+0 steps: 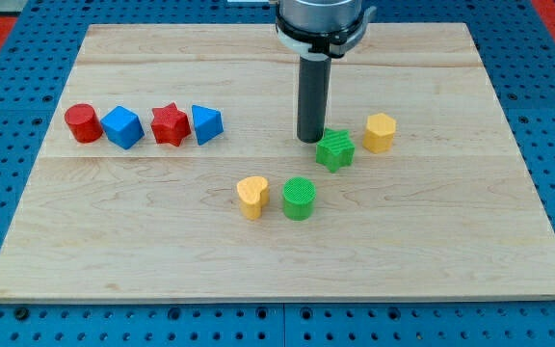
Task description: Slide green star along with green circle towards the bottom center
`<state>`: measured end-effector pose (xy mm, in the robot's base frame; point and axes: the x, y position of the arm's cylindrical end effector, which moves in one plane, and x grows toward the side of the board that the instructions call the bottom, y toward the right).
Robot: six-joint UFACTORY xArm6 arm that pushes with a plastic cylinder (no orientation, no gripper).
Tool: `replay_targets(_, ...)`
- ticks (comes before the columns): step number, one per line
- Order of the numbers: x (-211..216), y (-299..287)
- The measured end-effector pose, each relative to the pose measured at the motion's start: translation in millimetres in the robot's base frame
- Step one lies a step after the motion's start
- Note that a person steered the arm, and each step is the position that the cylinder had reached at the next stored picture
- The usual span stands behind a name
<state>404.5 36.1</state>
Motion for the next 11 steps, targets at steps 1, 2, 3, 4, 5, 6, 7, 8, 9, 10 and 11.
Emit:
replay_targets(1, -12, 45)
replay_targets(2, 4, 65)
replay_targets(3, 15, 43)
replay_targets(4, 24, 1)
replay_targets(5, 43, -32)
replay_targets(6, 45, -22)
replay_targets(7, 32, -35)
replay_targets(8, 31, -74)
replay_targets(9, 53, -78)
replay_targets(10, 60, -44)
replay_targets(11, 64, -29)
